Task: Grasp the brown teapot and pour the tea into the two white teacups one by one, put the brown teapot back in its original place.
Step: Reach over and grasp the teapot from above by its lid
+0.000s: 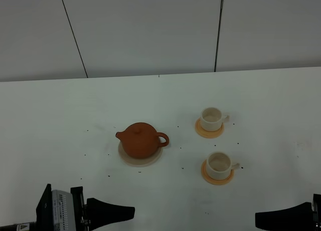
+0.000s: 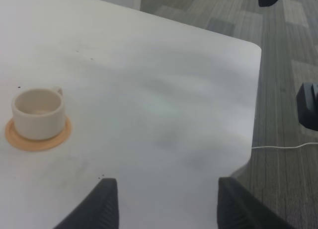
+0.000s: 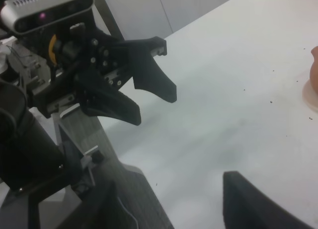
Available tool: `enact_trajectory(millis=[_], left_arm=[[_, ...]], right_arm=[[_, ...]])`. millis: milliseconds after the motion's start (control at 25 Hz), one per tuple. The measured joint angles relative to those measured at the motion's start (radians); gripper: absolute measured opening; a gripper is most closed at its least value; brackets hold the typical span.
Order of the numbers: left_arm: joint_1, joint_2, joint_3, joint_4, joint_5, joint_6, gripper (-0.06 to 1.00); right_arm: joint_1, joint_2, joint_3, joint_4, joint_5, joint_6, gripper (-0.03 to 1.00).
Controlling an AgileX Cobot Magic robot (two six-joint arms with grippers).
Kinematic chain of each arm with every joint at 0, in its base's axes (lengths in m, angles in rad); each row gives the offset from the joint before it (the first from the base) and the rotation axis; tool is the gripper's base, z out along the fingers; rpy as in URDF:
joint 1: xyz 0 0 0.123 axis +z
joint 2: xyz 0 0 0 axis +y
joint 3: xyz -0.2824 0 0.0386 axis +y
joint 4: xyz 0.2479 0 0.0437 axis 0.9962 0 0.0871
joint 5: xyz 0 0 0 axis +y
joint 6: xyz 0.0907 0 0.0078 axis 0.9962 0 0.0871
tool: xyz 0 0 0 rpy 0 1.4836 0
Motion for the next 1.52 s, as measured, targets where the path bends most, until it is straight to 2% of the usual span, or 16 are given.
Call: enact_trajectory(millis=[640, 800, 960, 1200, 1360, 1520], left_arm=[[-0.001, 0.0, 0.0, -0.037, 0.0, 0.0, 0.51], [-0.001, 0.0, 0.0, -0.1, 0.0, -0.01, 0.5], [-0.001, 0.0, 0.0, -0.178, 0.0, -0.034, 0.46], [-0.001, -0.025, 0.001, -0.235, 0.002, -0.038, 0.4], [-0.001, -0.186, 0.002, -0.297, 0.008, -0.051, 0.31], [-0.001, -0.437, 0.001, -0.447, 0.031, -0.089, 0.21]], right_arm=[[0.0, 0.0, 0.0, 0.014, 0.0, 0.003, 0.45], [0.0, 0.0, 0.0, 0.07, 0.0, 0.011, 0.41], [0.0, 0.0, -0.003, 0.183, 0.0, 0.024, 0.33], [0.0, 0.0, -0.059, 0.207, 0.0, 0.049, 0.21], [0.0, 0.0, -0.11, 0.207, 0.0, 0.075, 0.2], [0.0, -0.008, -0.194, 0.207, -0.013, 0.134, 0.2]])
